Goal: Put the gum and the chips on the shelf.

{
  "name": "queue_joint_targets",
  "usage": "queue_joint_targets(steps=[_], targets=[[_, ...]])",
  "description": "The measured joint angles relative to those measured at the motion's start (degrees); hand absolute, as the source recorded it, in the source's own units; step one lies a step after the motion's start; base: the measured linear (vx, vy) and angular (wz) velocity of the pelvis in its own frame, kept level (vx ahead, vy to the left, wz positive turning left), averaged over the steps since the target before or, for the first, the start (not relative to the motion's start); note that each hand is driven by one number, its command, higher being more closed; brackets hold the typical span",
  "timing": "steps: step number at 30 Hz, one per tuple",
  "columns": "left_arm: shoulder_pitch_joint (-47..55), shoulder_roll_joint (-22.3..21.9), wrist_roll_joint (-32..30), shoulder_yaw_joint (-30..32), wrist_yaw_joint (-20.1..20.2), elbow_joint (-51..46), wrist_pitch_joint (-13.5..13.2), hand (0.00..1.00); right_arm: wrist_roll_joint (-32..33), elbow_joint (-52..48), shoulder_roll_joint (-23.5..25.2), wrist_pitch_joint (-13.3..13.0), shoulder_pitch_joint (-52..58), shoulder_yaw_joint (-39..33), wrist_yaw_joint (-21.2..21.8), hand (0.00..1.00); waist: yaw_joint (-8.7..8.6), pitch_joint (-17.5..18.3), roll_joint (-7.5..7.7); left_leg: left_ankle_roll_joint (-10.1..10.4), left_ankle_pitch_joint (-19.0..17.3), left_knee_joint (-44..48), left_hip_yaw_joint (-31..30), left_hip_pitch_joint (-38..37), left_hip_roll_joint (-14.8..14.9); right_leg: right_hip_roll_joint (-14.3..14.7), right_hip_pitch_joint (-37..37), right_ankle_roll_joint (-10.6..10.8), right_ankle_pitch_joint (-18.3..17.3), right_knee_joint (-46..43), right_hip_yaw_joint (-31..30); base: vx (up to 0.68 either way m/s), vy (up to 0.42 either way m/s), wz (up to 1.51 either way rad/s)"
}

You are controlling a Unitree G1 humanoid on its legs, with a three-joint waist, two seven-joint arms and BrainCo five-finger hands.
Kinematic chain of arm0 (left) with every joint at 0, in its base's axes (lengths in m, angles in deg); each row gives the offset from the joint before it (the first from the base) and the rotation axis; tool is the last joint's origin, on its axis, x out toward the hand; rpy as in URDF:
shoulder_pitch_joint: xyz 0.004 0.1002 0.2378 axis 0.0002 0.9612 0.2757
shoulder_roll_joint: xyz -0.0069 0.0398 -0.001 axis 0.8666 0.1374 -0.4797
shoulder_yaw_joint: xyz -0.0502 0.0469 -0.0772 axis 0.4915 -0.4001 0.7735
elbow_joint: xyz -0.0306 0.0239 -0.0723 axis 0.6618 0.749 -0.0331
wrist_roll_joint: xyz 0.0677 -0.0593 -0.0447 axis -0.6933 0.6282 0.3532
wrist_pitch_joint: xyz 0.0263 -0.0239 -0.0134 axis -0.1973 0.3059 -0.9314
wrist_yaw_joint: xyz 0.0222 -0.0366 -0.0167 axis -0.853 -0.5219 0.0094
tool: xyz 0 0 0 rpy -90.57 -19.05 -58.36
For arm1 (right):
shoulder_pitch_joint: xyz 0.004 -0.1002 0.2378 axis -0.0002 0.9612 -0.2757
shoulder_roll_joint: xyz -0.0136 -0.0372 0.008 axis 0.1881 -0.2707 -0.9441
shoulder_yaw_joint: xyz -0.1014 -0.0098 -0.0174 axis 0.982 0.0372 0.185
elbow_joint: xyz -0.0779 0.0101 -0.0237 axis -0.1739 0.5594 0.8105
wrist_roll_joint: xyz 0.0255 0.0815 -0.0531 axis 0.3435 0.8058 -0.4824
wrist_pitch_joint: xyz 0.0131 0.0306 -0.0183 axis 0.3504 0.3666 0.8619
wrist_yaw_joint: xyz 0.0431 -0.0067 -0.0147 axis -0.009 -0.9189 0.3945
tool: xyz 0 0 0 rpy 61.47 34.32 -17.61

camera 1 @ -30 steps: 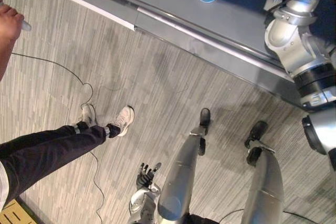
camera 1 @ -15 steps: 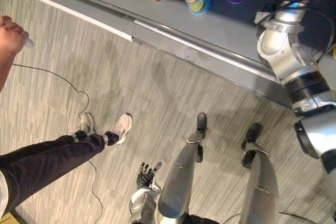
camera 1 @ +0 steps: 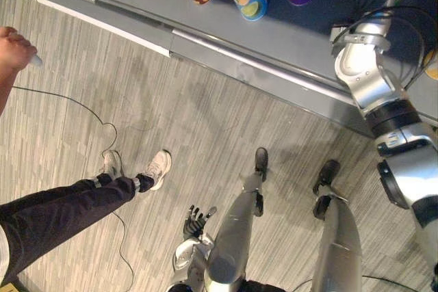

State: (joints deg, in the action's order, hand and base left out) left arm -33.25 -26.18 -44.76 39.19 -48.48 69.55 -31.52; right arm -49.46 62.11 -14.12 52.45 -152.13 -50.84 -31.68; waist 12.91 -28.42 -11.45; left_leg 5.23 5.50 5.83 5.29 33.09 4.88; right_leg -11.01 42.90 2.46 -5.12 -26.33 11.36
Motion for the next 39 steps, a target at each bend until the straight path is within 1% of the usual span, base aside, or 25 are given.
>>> queue_joint_targets(steps=[5, 10, 12, 16, 22, 25, 30, 32, 39], targets=[[-1.2, 0.0, -0.3, 0.0, 0.6, 1.2, 0.2, 0.00, 0.0, 0.0, 0.0, 0.0, 0.1, 2.3, 3.9, 0.00, -0.05, 0.0, 0.00, 0.0, 0.1, -0.1, 0.0, 0.0, -0.1, 0.0, 0.1, 0.0, 0.0, 0.0, 0.0, 0.01, -0.042, 0.00], [-1.3, 0.1, -0.3, 0.1, 1.2, 1.2, 0.4, 0.00, 0.0, 0.0, 0.0, 0.1, 0.1, 2.6, 6.2, 0.00, -0.06, 0.0, 0.00, 0.0, 0.1, 0.0, -0.5, 0.4, -0.1, -0.1, 0.1, 0.0, 0.0, 0.0, 0.4, 0.01, -0.039, 0.03], [-1.4, 0.0, -0.3, 0.4, 1.3, 1.2, 0.5, 0.00, 0.0, 0.0, 0.0, 0.2, 0.1, 2.6, 6.3, 0.00, -0.11, 0.0, -0.01, 0.0, 0.1, 0.3, -0.9, 0.8, 0.0, -0.1, 0.1, 0.0, 0.0, 0.1, 0.9, 0.01, -0.044, 0.08], [-1.6, 0.0, -0.5, 0.5, 1.4, 1.2, 0.8, 0.00, 0.0, -0.1, 0.3, 1.3, 0.1, 2.8, 7.3, 0.00, 0.06, 0.0, -0.01, 0.0, 0.0, 0.6, -1.1, 0.8, 0.0, -0.1, -0.1, 0.0, 0.0, 0.1, 1.0, 0.00, -0.029, 0.02], [-1.6, -0.1, -0.5, 1.1, 1.6, 1.2, 1.1, 0.00, 0.1, -0.4, 0.3, 1.9, 0.1, 3.6, 8.4, 0.00, 0.12, 0.0, -0.01, 0.0, 0.0, 1.2, -1.4, 1.1, 0.3, 0.1, -0.3, 0.0, 0.0, 0.1, 1.3, -0.01, -0.043, 0.00], [-1.7, -0.1, -0.5, 1.5, 1.7, 1.1, 1.2, 0.00, 1.5, -0.4, 0.2, 2.4, 0.1, 3.7, 8.5, 0.00, 0.11, 0.0, -0.01, 0.1, 0.0, 1.9, -2.1, 1.9, 0.6, 0.3, -0.2, -0.1, 0.0, 0.1, 2.0, -0.01, -0.039, 0.06], [-2.0, -0.5, -0.5, 1.8, 1.7, 1.1, 1.2, 0.00, 2.2, -0.4, -0.1, 2.9, 0.0, 3.8, 8.5, 0.00, 0.98, 0.0, -0.01, 0.1, 0.0, 2.3, -2.6, 2.3, 0.8, 0.4, -0.2, -0.1, 0.0, 0.0, 2.4, -0.02, -0.037, 0.03], [-2.1, -0.6, -0.6, 1.8, 1.7, 1.0, 1.2, 0.00, 2.2, -0.4, -0.2, 3.5, -0.1, 3.8, 8.5, 0.00, 1.41, 0.0, -0.01, 0.1, 0.0, 2.3, -2.7, 2.4, 0.8, 0.4, -0.2, -0.1, 0.0, 0.0, 2.6, -0.02, -0.033, 0.02], [-2.1, -0.8, -0.8, 2.2, 1.8, 1.0, 1.2, 0.00, 3.7, -0.4, -0.1, 3.4, -2.0, 4.3, 8.5, 0.00, 1.49, 0.0, 0.00, 0.1, 0.0, 2.5, -3.1, 2.8, 0.7, 0.3, -0.1, -0.1, 0.0, -0.5, 3.0, 0.00, -0.025, 0.03]])
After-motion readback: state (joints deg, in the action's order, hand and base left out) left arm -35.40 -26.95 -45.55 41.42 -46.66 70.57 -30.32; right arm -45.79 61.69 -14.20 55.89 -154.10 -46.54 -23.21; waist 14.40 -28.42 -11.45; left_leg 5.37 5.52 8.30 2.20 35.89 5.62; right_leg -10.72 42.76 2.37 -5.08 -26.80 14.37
